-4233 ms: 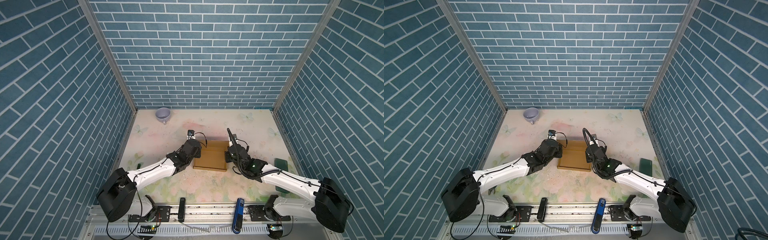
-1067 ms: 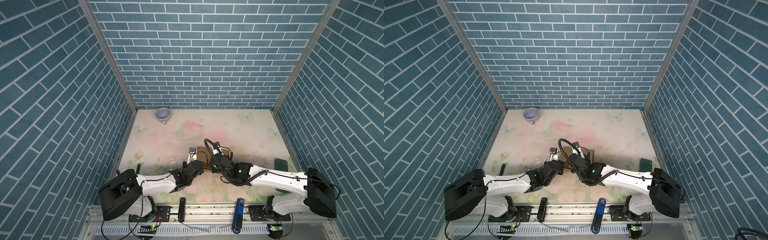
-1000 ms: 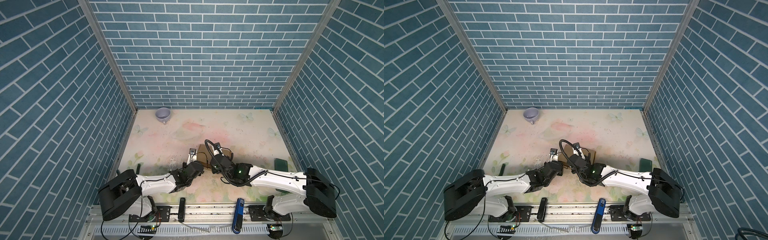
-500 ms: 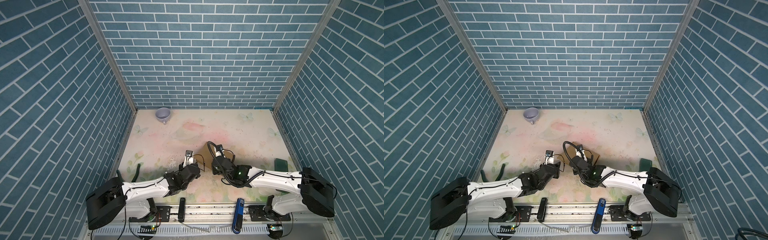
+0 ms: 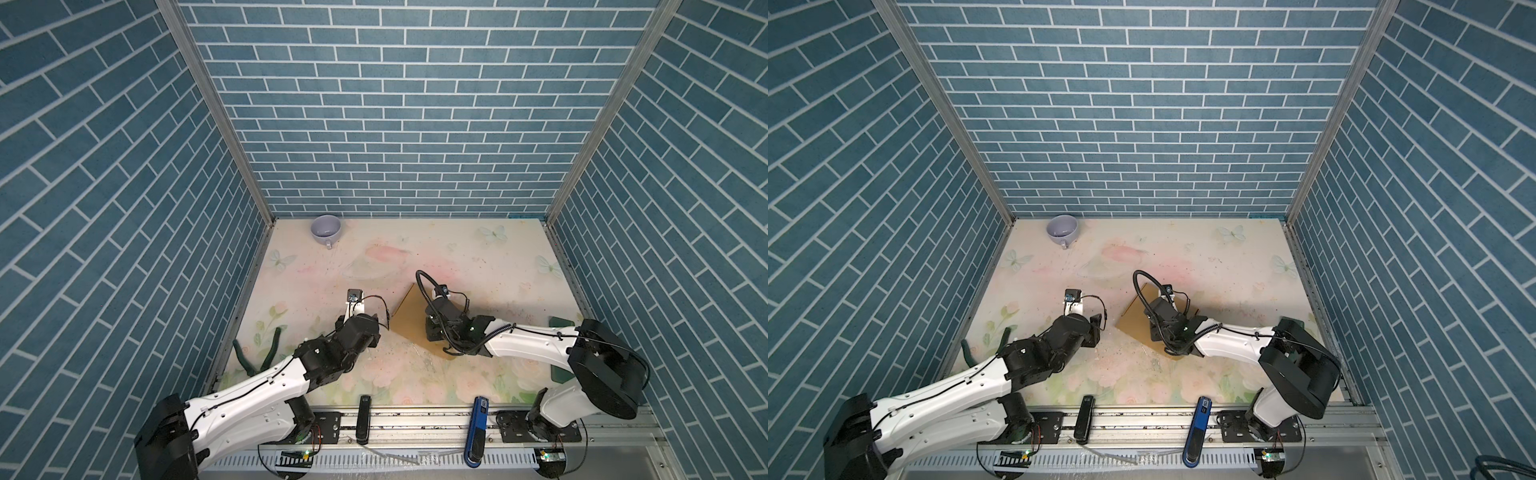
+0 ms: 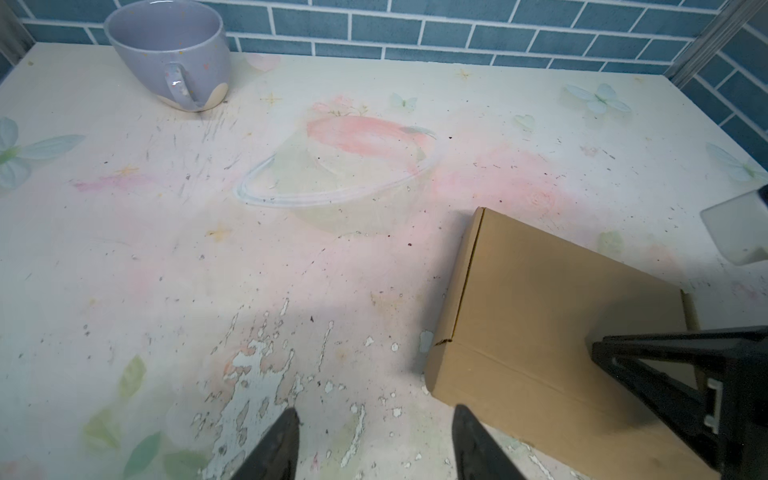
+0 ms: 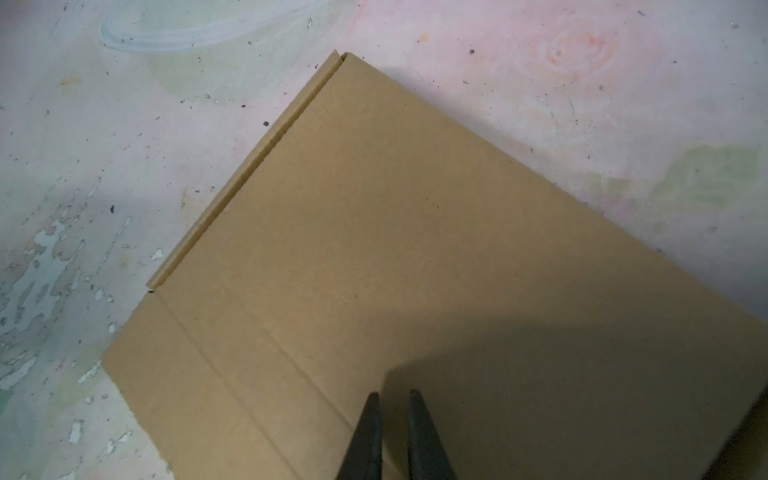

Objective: Fold the paper box

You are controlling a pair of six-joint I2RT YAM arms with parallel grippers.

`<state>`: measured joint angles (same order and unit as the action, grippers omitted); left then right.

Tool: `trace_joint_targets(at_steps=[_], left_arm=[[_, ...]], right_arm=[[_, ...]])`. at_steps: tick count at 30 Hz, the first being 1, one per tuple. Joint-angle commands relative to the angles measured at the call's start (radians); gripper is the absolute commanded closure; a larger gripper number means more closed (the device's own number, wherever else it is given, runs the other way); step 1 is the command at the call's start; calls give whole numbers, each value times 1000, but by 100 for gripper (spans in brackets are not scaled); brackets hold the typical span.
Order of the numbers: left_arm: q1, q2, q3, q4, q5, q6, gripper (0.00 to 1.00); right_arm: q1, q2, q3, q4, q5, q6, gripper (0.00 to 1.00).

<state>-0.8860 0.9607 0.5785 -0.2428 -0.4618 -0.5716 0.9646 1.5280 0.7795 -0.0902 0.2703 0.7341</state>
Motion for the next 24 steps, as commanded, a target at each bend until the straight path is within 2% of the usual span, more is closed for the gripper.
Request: trace_joint_targets(at_steps=[1, 4, 8, 11, 14, 18, 21, 24], left_arm=[[81, 85, 88, -4, 217, 140, 39], [139, 205, 183, 7, 317, 222, 38], [222, 370, 276, 53, 488, 313, 36], [259, 480, 349, 55, 571, 365, 33], [286, 574, 419, 30, 640, 403, 32], [309, 679, 494, -22, 703, 440, 38], [317, 723, 528, -49, 714, 462, 48], [321, 754, 558, -84, 712, 479, 52]], right_arm=[[-23, 16, 39, -149, -44, 44, 87], [-23, -113, 42, -214, -5, 39, 84], [-26, -311, 67, -422, 63, 49, 74], [-39, -401, 63, -539, 86, 67, 66], [-74, -458, 22, -579, 86, 84, 62], [-121, -498, -44, -545, 54, 103, 61], [-138, -510, -77, -517, 45, 107, 62], [-152, -519, -93, -500, 38, 103, 63]])
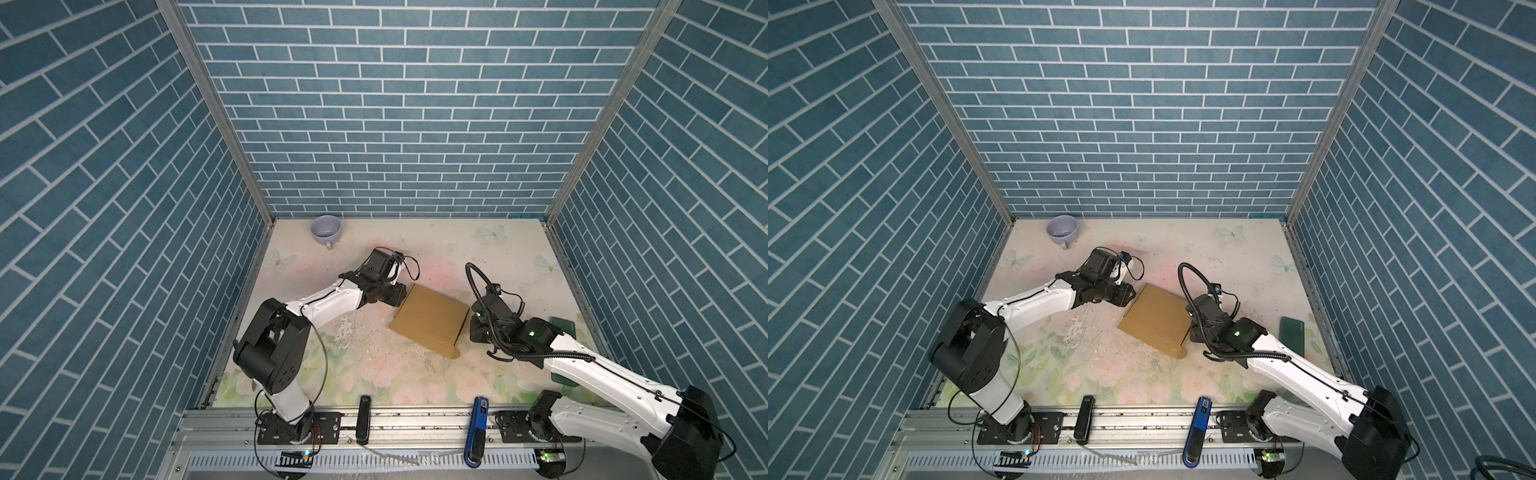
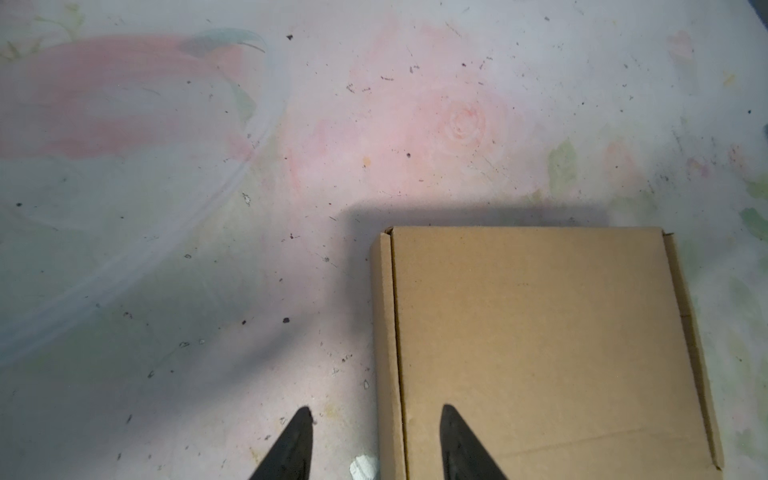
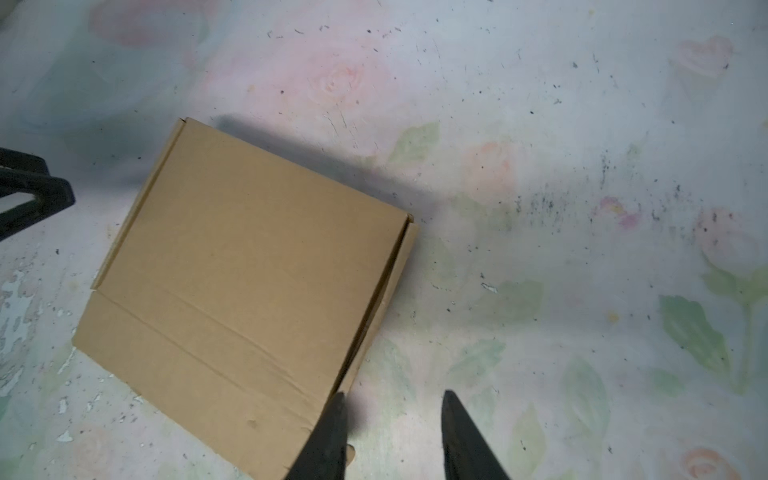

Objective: Fold the paper box

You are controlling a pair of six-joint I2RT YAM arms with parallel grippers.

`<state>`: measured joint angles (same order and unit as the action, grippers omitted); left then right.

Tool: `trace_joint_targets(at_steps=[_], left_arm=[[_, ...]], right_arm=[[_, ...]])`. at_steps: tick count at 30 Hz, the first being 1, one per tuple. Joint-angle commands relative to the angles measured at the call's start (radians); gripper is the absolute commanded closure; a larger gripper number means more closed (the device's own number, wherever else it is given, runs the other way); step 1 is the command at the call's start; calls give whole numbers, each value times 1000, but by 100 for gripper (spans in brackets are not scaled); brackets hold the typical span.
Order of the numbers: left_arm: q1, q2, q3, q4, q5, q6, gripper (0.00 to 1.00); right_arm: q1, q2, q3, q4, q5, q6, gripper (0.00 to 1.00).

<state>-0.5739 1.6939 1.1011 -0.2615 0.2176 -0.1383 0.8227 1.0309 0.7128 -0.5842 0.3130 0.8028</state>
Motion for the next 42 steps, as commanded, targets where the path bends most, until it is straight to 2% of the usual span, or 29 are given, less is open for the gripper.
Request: trace_joint_targets(at_steps=[1, 9, 28, 31, 38, 42], left_arm=[[9, 32, 45, -75, 35, 51, 53], [9, 101, 90, -125, 27, 61, 60], [9, 124, 73, -117, -1, 40, 70], [9, 117, 56, -104, -6, 27, 73], [14, 110, 2, -59, -17, -27, 80], [19, 107, -18, -42, -16, -52, 80]], right_arm=[[-14, -21, -28, -6, -5, 32, 63], [-45, -43, -63, 19, -21, 27, 65], [-87, -53, -96, 81, -49, 26, 67], [-89, -68, -106, 108, -58, 40, 61], [-100, -140, -191, 231, -115, 115, 40], [-109, -145, -244, 321, -164, 163, 32]])
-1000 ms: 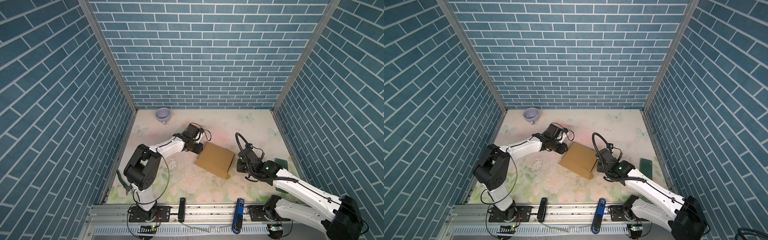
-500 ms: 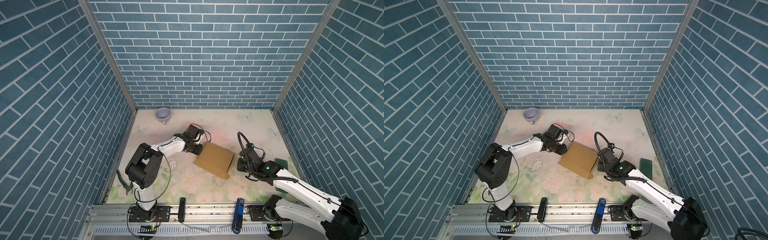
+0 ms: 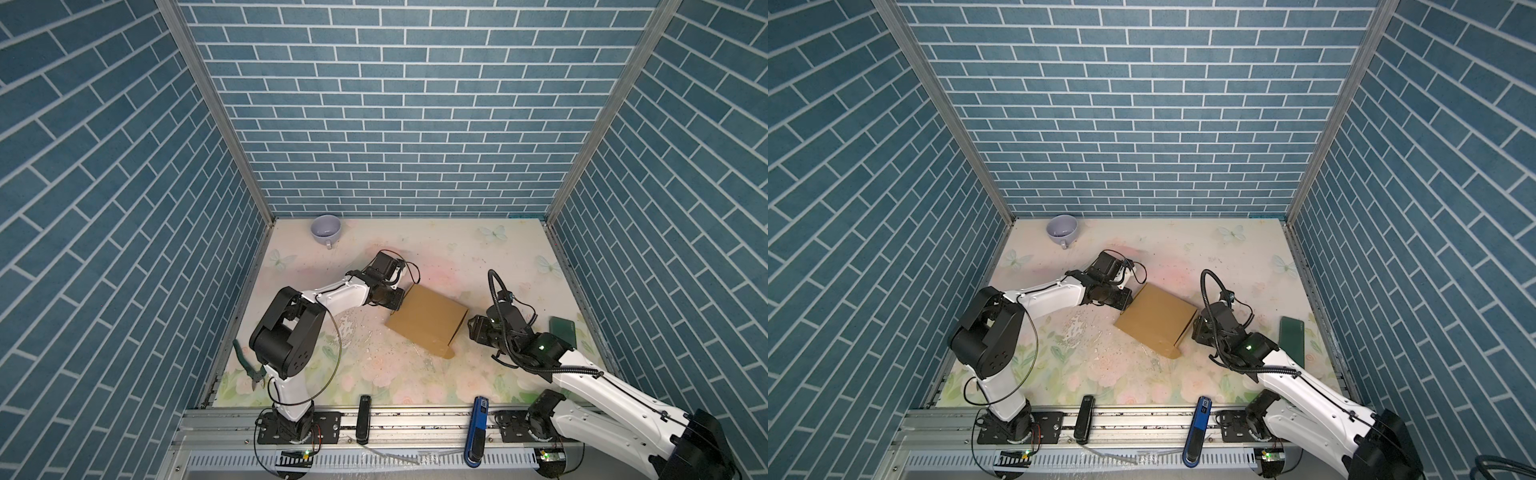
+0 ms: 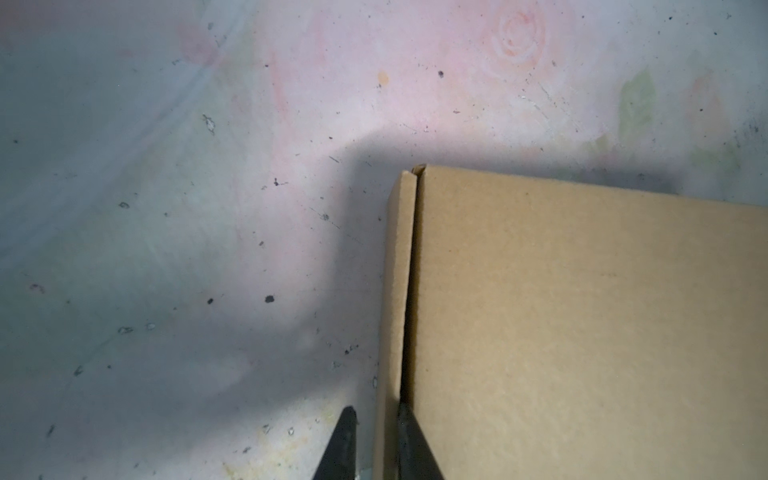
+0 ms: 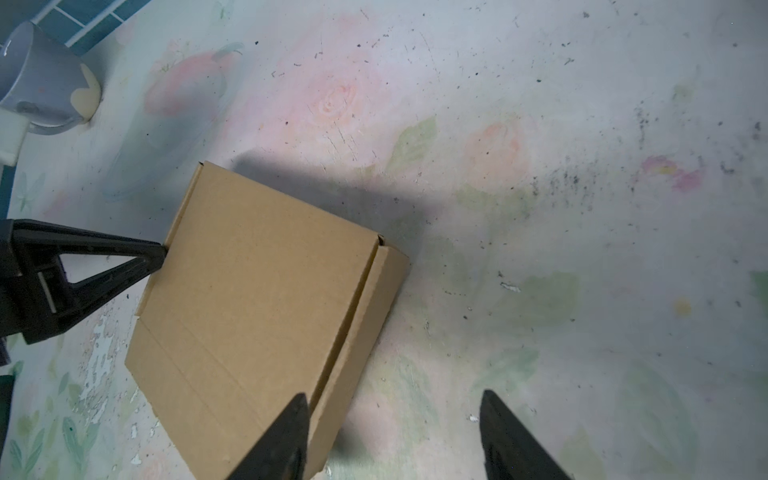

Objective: Fold the paper box

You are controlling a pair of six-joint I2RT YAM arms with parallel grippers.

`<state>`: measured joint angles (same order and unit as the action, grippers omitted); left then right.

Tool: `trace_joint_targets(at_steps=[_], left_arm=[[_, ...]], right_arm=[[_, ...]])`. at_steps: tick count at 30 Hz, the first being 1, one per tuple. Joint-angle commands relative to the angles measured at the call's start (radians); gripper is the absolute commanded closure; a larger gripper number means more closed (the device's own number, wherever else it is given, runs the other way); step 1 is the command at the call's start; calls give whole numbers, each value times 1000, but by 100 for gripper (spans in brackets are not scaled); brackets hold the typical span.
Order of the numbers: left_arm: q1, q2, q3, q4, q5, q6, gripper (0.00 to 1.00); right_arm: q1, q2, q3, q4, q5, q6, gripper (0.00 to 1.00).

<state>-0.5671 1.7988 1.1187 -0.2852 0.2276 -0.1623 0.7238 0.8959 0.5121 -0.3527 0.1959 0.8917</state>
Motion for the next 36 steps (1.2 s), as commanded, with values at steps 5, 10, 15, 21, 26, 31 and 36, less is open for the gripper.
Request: trace_joint_targets(at_steps=[5, 10, 15, 21, 26, 31, 36], left_arm=[[13, -3, -48, -9, -21, -36, 80], [12, -6, -53, -6, -19, -40, 80], [13, -4, -60, 1, -18, -40, 80], [13, -1, -63, 6, -17, -42, 81], [13, 0, -62, 7, -15, -43, 80], [13, -2, -58, 3, -19, -42, 79], [13, -7, -50, -3, -25, -39, 77]], right_arm=[[-25, 26, -105, 257, -100, 126, 28], [-40, 120, -158, 490, -157, 189, 27], [-45, 240, -215, 722, -176, 268, 27], [-46, 356, -243, 920, -208, 304, 27], [-46, 447, -242, 1102, -259, 316, 29], [-45, 474, -216, 1143, -277, 311, 32], [-45, 446, -201, 1125, -310, 310, 33]])
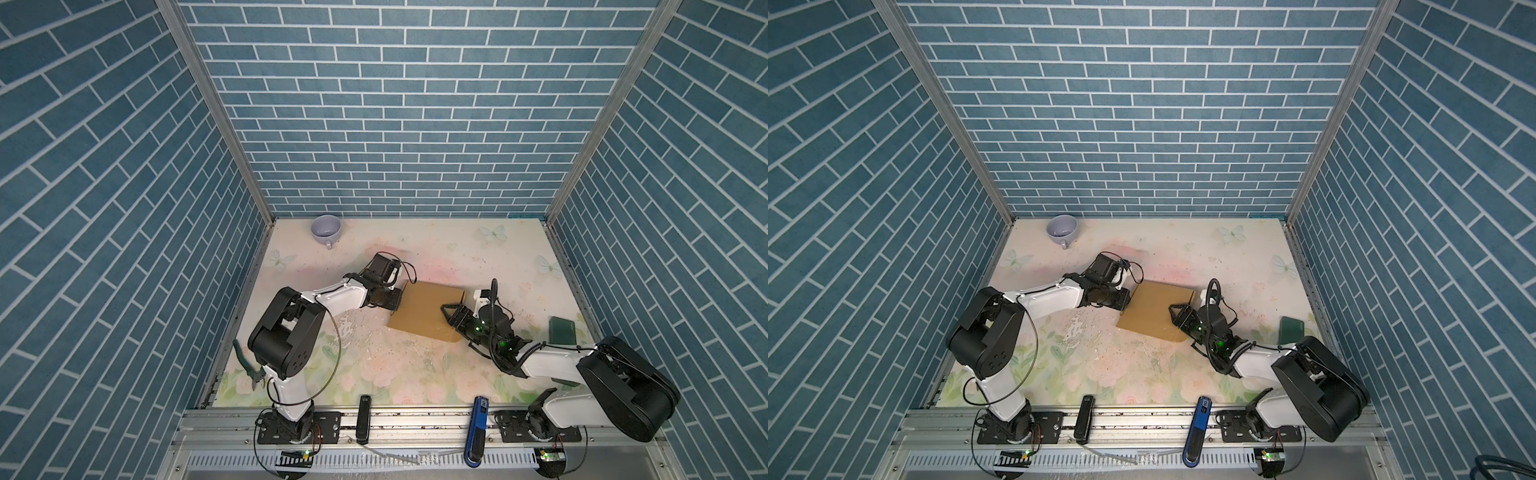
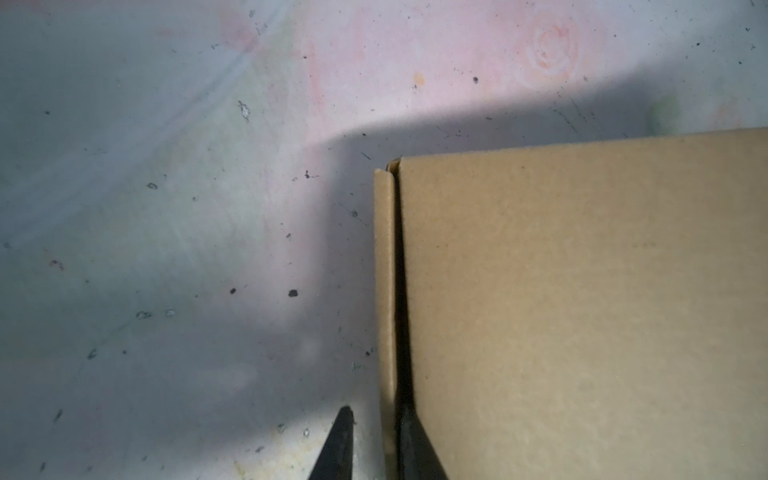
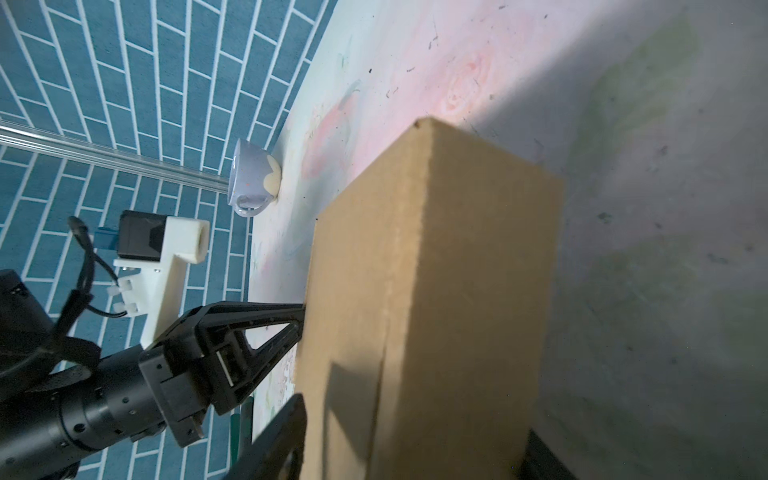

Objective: Fold the paper box

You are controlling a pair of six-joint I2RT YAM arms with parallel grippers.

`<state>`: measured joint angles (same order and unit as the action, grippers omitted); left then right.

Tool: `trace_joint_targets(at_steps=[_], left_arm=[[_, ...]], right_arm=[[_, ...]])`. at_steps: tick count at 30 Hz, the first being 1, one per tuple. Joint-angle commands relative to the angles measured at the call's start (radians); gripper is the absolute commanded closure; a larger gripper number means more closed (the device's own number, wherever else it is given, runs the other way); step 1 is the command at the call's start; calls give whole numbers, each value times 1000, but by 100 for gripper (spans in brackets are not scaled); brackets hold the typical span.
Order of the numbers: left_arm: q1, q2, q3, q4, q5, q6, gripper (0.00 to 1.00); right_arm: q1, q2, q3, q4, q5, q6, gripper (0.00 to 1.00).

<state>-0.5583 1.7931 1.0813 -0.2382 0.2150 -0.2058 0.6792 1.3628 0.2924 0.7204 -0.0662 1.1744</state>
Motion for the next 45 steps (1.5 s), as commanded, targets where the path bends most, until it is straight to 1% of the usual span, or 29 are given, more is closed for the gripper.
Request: trace_joint_targets(at_steps=[1, 5, 12, 20, 24, 29, 33, 36, 39, 42, 43, 44, 45], left_arm=[[4, -1, -9, -52, -13, 5, 76], [2, -3, 6, -56, -9, 3, 74], [0, -13, 19, -62, -5, 3, 73], [-2, -27, 11, -57, -9, 2, 72], [0, -38, 13, -58, -13, 0, 71], [11, -65, 29, -59, -15, -10, 65], [33, -97, 62, -80, -15, -10, 57], [62, -142, 84, -93, -16, -15, 48], [111, -210, 92, -100, 5, -26, 33], [161, -290, 72, -90, 50, -31, 10], [175, -309, 59, -76, 77, -36, 4], [193, -326, 41, -54, 121, -45, 1], [210, -338, 25, -27, 173, -55, 1]], right_arm=[[1, -26, 26, 45, -51, 27, 33], [0, -36, 64, -9, -59, 21, 34], [5, 5, 121, -23, -66, 27, 38], [14, 59, 159, -19, -75, 35, 51], [14, 46, 157, -40, -68, 31, 58], [14, 4, 157, -83, -58, 11, 66], [14, -35, 156, -128, -49, -1, 69], [12, -65, 165, -169, -45, -18, 71], [0, -94, 177, -205, -70, -42, 72], [-36, -148, 190, -252, -125, -68, 75], [-51, -169, 199, -276, -148, -79, 75], [-70, -198, 218, -318, -182, -100, 76], [-87, -224, 242, -372, -210, -123, 76]])
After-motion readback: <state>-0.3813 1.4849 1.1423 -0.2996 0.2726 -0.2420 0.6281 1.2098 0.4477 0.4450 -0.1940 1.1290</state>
